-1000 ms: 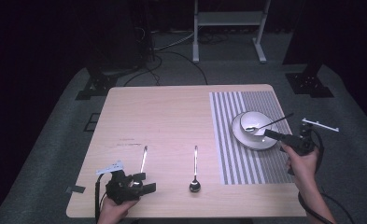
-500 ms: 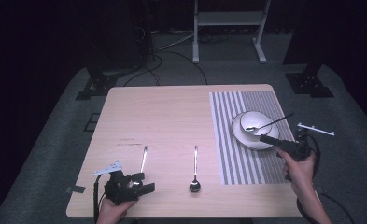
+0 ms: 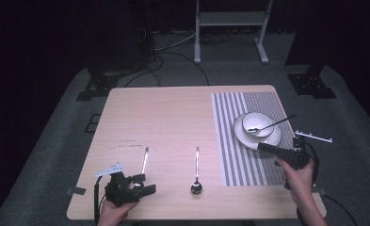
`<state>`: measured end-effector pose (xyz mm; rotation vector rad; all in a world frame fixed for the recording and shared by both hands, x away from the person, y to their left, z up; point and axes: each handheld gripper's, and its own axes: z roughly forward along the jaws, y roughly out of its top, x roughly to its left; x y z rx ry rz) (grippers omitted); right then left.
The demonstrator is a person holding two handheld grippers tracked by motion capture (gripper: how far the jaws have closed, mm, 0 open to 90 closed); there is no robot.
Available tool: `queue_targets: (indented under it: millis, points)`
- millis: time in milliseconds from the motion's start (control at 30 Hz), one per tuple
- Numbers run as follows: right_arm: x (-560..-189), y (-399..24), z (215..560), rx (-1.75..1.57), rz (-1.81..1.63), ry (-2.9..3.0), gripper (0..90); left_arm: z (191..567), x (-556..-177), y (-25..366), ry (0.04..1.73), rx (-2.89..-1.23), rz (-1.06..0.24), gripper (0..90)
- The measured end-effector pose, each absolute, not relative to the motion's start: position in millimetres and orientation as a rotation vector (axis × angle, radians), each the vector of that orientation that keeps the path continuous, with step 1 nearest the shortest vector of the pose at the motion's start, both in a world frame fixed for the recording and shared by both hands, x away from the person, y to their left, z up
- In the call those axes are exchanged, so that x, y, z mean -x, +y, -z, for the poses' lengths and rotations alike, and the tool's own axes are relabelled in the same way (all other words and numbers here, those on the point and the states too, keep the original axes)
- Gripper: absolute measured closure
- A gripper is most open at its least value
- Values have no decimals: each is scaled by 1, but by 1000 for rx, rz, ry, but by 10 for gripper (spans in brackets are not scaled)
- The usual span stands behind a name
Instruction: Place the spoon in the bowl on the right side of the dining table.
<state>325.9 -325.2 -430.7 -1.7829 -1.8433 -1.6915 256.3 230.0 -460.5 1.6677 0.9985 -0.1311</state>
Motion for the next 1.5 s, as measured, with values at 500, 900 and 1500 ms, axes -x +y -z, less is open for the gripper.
queue_targets:
  millis: [500,900,1500]
  points:
    - [-311,-310,441,1752,1688,-1905,512,459,-256,231,994,-1663,132,50]
    - [-300,-302,450,1723,1677,-1933,506,459,-255,231,991,-1657,137,50]
    - [-279,-293,453,1724,1743,-1988,478,458,-254,232,983,-1651,138,49]
